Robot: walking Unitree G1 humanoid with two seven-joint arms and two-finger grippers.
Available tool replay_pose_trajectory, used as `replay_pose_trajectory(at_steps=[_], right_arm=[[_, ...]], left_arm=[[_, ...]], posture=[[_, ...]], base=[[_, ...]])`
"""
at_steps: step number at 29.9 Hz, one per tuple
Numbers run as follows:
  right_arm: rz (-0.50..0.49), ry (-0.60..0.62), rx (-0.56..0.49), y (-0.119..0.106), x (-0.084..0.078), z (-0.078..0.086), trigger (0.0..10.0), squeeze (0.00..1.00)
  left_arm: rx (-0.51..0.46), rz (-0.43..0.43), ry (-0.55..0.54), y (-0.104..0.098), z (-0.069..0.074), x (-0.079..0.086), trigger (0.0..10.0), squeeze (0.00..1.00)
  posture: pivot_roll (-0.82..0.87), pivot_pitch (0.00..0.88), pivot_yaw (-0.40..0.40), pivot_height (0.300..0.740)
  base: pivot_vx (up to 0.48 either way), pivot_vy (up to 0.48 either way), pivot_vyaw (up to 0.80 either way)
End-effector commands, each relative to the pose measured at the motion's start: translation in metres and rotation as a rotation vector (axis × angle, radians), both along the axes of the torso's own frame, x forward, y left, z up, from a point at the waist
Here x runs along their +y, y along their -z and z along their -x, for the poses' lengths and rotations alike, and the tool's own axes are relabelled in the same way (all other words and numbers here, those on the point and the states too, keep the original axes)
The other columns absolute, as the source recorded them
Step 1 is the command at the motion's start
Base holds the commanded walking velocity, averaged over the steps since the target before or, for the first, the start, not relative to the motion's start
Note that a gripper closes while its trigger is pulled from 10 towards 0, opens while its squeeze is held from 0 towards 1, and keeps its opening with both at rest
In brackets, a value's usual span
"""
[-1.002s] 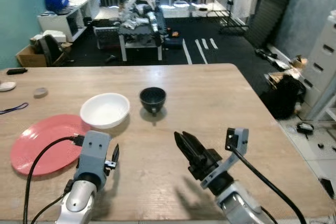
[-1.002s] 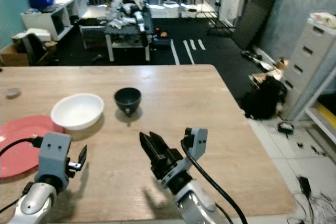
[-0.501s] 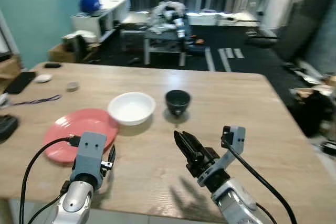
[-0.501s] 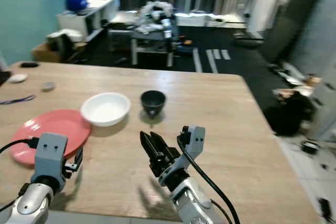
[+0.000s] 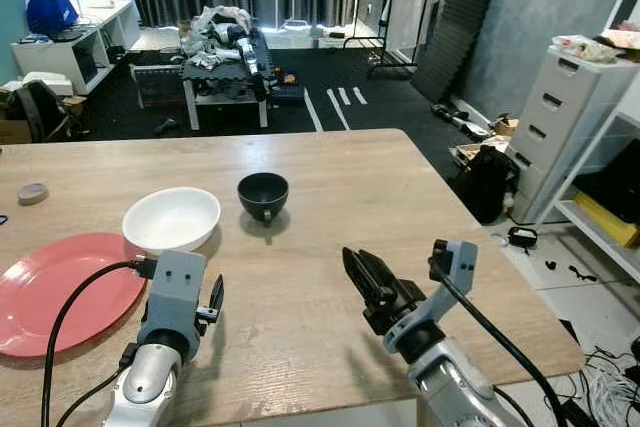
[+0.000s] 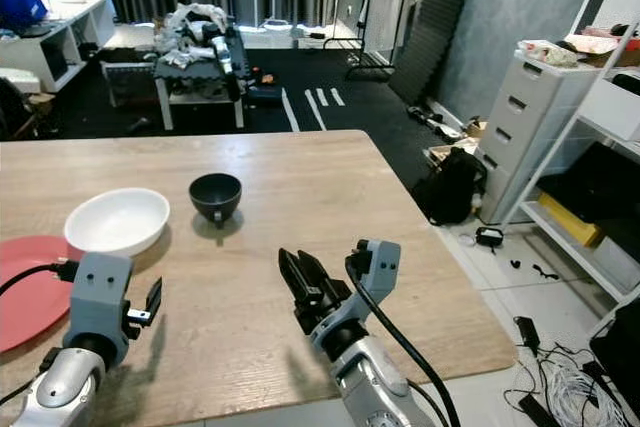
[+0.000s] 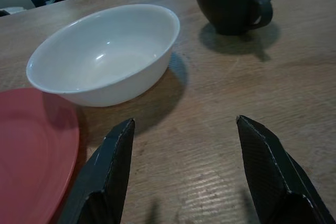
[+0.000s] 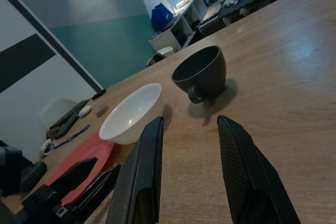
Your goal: Setting the table
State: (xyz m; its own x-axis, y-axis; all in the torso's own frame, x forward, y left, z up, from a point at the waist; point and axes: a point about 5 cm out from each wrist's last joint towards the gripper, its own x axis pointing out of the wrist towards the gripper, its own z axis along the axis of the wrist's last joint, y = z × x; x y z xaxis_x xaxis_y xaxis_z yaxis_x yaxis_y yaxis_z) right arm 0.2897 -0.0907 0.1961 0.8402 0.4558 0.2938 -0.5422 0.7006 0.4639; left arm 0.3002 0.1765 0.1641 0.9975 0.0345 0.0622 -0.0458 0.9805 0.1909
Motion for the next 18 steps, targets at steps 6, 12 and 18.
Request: replay_pose_trajectory(at_steps=[6,12,18], right_arm=[[0.031,-0.005,-0.043,-0.006,0.004,0.002,10.0,0.0],[0.039,0.018,-0.062,-0.01,0.002,-0.001,10.0,0.0],[0.043,0.019,-0.065,-0.01,0.002,-0.002,10.0,0.0]], left_arm=[[0.023,-0.003,-0.03,0.006,0.0,0.004,10.0,0.0],[-0.029,-0.027,-0.006,-0.003,-0.002,0.002,10.0,0.0],[-0.062,-0.051,0.013,-0.011,-0.006,0.001,10.0,0.0]], posture=[[0.06,0.131,0.074,0.74],[0.06,0.126,0.071,0.74],[0.06,0.123,0.072,0.74]], base=[[0.0,0.0,0.0],[0.047,0.0,0.0],[0.48,0.0,0.0]])
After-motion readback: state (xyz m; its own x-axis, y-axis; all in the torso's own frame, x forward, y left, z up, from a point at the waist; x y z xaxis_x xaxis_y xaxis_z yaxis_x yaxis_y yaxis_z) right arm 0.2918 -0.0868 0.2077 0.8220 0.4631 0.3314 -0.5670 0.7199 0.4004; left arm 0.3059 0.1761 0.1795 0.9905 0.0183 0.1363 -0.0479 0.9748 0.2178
